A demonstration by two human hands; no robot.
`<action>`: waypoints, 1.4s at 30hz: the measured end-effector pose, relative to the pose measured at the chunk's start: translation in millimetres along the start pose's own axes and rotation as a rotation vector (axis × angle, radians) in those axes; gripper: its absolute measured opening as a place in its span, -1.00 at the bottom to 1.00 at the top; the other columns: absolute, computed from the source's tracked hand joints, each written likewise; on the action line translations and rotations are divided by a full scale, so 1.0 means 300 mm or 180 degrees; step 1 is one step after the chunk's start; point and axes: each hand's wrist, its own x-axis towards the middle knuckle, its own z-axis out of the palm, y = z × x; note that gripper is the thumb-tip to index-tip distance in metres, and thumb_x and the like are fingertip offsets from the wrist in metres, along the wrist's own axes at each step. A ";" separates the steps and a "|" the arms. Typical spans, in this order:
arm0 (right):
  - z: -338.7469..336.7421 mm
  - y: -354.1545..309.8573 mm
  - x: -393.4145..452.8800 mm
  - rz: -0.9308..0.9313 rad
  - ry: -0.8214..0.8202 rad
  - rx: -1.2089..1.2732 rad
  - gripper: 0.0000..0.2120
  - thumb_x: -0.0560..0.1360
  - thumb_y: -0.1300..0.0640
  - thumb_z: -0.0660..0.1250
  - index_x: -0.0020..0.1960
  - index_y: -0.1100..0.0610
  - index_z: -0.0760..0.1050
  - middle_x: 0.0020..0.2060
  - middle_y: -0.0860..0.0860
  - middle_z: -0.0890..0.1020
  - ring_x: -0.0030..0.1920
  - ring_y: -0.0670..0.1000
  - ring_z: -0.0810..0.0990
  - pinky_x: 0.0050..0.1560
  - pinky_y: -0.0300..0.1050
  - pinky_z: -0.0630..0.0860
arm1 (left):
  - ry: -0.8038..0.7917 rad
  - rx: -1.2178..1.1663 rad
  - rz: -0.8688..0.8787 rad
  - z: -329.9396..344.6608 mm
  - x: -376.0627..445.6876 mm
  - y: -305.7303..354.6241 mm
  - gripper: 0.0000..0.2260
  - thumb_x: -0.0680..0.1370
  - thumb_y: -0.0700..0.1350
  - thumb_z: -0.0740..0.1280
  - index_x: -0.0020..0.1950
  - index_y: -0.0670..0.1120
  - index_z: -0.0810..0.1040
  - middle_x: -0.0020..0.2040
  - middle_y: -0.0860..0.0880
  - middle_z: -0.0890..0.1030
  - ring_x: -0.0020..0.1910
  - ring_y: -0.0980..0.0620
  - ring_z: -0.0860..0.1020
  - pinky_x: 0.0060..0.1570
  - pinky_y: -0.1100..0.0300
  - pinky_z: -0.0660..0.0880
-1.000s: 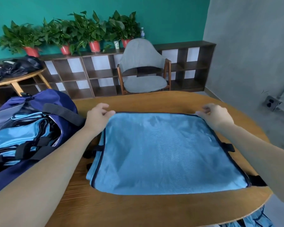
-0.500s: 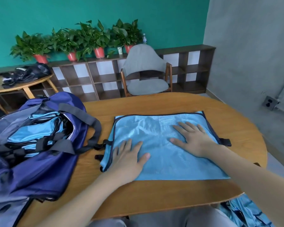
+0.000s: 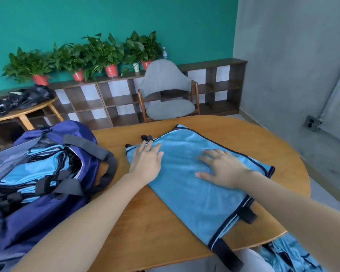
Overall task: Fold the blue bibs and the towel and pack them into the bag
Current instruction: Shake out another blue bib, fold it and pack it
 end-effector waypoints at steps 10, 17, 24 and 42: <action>0.086 -0.098 0.028 0.0884 -0.0400 0.0482 -0.16 0.49 -0.53 -0.26 0.64 -0.12 -0.08 0.64 -0.06 -0.03 0.62 0.15 -0.15 0.54 0.34 -0.20 | -0.0658 0.0279 -0.0292 0.096 0.140 -0.019 -0.32 0.60 0.41 -0.19 0.66 0.14 0.03 0.67 -0.15 -0.02 0.63 -0.23 -0.09 0.56 -0.23 -0.12; 0.059 -0.134 -0.008 0.0599 0.0260 0.0091 -0.03 0.41 -0.54 -0.37 0.56 -0.04 0.24 0.57 0.01 0.25 0.56 0.13 0.16 0.53 0.21 0.05 | -0.0208 0.0338 0.0169 0.042 0.177 -0.015 -0.38 0.66 0.30 -0.12 0.66 0.04 0.08 0.66 -0.15 0.08 0.64 -0.14 0.01 0.59 -0.08 -0.01; 0.055 -0.118 -0.051 0.0556 0.0111 0.0547 -0.14 0.47 -0.51 -0.16 0.57 -0.02 0.24 0.56 -0.01 0.26 0.57 0.07 0.16 0.55 0.09 0.09 | -0.0356 -0.1239 0.0721 0.032 -0.110 0.066 -0.57 0.71 0.09 0.15 0.58 0.05 0.33 0.58 -0.02 0.33 0.57 0.04 0.26 0.56 0.11 0.17; -0.032 0.071 -0.487 -0.0116 0.0112 0.0934 -0.71 0.62 -0.07 0.31 0.27 0.01 0.60 0.18 -0.10 0.59 0.22 -0.08 0.49 0.35 -0.13 0.38 | -0.0690 -0.1357 0.0517 -0.137 -0.552 0.007 -0.68 0.41 0.12 0.58 0.14 0.09 0.72 -0.05 0.18 0.65 -0.10 0.25 0.58 -0.05 0.38 0.44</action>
